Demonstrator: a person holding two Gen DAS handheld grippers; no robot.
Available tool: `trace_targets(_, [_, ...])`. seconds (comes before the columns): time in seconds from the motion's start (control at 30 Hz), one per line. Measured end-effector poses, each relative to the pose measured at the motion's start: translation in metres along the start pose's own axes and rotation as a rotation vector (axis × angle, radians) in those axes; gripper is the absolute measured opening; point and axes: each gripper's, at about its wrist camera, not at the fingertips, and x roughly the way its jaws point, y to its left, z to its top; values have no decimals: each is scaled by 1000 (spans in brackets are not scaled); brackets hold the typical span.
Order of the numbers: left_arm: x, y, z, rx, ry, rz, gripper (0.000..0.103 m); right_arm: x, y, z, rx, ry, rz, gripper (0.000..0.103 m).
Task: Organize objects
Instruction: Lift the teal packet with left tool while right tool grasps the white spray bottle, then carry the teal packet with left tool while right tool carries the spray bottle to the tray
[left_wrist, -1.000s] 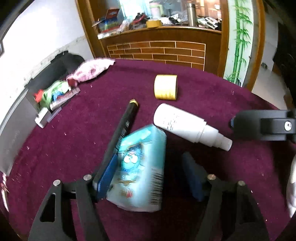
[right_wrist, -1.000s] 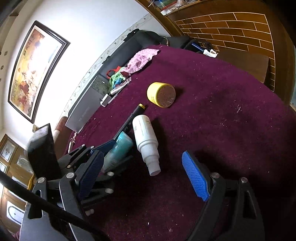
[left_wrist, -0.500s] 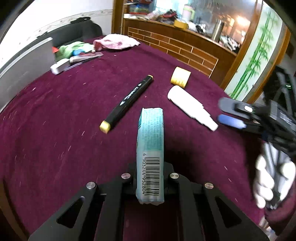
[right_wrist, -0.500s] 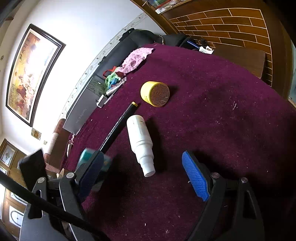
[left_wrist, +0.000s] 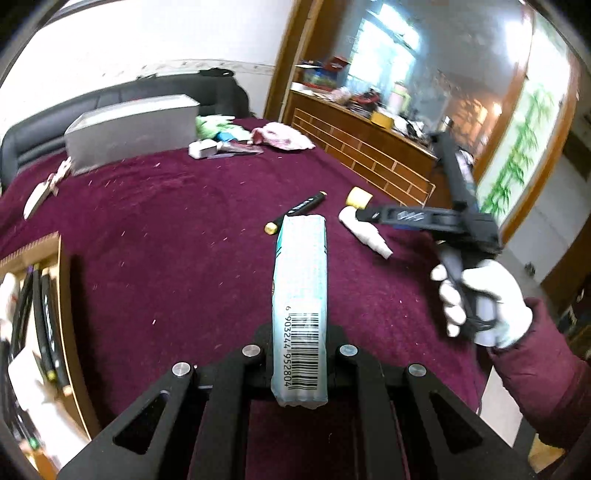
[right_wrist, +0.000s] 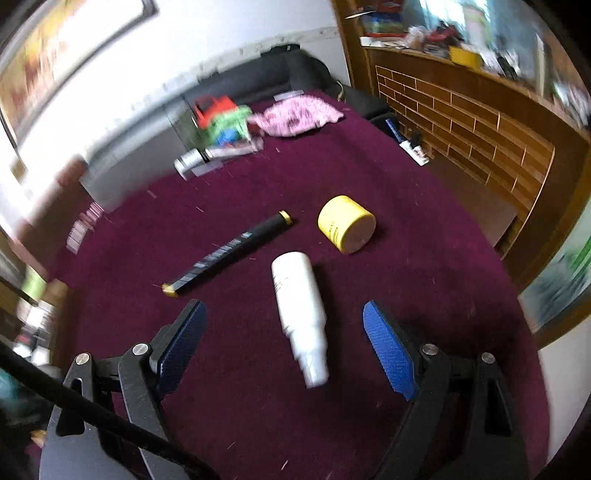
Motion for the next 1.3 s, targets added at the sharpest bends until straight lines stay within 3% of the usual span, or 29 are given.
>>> trace_targets(0.13, [6, 4, -5, -7, -2, 28, 8, 35, 8, 3, -37, 91, -73, 59])
trace_targets(0.3, [8, 6, -16, -19, -1, 36, 8, 43, 2, 1, -27, 110, -127, 27])
trace_targets(0.4, [4, 6, -21, -28, -14, 33, 8, 40, -5, 1, -10, 122, -114, 27])
trace_targets(0.57, [-13, 4, -27, -26, -43, 26, 8, 25, -13, -8, 80, 147, -8, 27])
trace_targets(0.77, [-51, 11, -40, -40, -99, 50, 8, -4, 2, -33, 170, 166, 259, 27])
trace_targets(0.93, [-88, 33, -56, -97, -145, 99, 8, -24, 51, -52, 144, 181, 431, 27])
trace_targets(1.13, [-129, 89, -83, -213, -186, 235, 9, -39, 140, -62, 42, 214, 592, 27])
trace_targets(1.3, [-150, 130, -106, -283, -189, 364, 9, -37, 209, -69, -33, 260, 664, 28])
